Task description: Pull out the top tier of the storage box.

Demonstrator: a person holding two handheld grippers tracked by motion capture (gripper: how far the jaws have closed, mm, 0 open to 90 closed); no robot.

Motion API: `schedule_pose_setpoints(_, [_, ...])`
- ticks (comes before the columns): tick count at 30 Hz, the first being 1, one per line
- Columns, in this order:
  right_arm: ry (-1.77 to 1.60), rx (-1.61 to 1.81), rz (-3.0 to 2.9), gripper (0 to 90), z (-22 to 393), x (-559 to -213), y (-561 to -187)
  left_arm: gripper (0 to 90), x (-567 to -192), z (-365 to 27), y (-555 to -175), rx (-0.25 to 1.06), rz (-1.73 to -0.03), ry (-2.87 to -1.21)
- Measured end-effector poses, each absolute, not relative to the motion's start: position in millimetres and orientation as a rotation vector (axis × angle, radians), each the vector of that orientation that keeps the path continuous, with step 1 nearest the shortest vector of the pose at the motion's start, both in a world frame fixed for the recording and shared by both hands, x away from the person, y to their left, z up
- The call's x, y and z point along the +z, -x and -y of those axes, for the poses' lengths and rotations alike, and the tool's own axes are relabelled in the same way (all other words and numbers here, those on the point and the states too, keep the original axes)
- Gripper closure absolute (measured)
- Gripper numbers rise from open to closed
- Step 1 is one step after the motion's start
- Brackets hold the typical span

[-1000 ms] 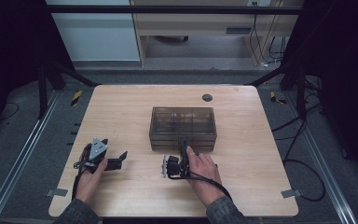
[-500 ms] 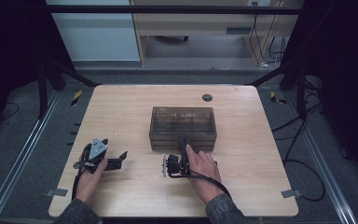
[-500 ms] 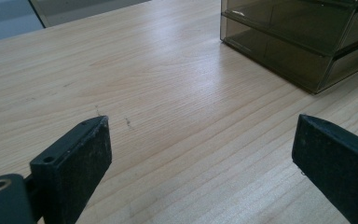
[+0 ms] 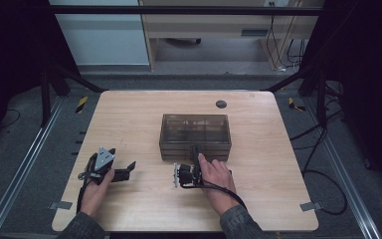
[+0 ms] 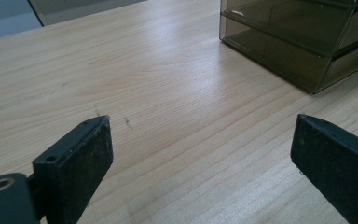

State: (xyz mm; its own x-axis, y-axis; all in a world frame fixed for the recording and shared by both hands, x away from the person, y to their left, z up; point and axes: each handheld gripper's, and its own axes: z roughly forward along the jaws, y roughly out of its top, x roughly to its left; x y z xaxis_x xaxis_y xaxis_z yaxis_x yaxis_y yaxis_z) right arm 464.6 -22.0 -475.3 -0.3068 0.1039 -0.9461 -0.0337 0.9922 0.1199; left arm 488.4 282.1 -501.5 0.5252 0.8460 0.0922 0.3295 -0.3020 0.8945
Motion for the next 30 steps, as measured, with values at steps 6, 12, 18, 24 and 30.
schedule_pose_setpoints(6, [-0.055, 0.128, -1.868, 76.4, 21.1, -476.6, -464.6, 5.4, -501.5, -282.9, -488.5, 0.716, -0.976, -1.863])
schedule_pose_setpoints(12, [-0.046, 0.121, -1.863, 76.2, 19.7, -477.7, -464.9, 5.9, -501.5, -282.4, -488.3, 0.714, -0.972, -1.866])
schedule_pose_setpoints(18, [-0.048, 0.129, -1.859, 76.1, 17.2, -479.8, -465.6, 6.3, -501.6, -282.4, -488.4, 0.711, -0.97, -1.867])
schedule_pose_setpoints(24, [-0.049, 0.131, -1.849, 80.1, 18.2, -479.7, -465.5, 6.5, -501.5, -282.0, -488.2, 0.708, -0.966, -1.873])
schedule_pose_setpoints(30, [-0.018, 0.122, -1.839, 80.6, 19.6, -480.0, -465.7, 6.5, -501.5, -282.0, -488.3, 0.706, -0.966, -1.873])
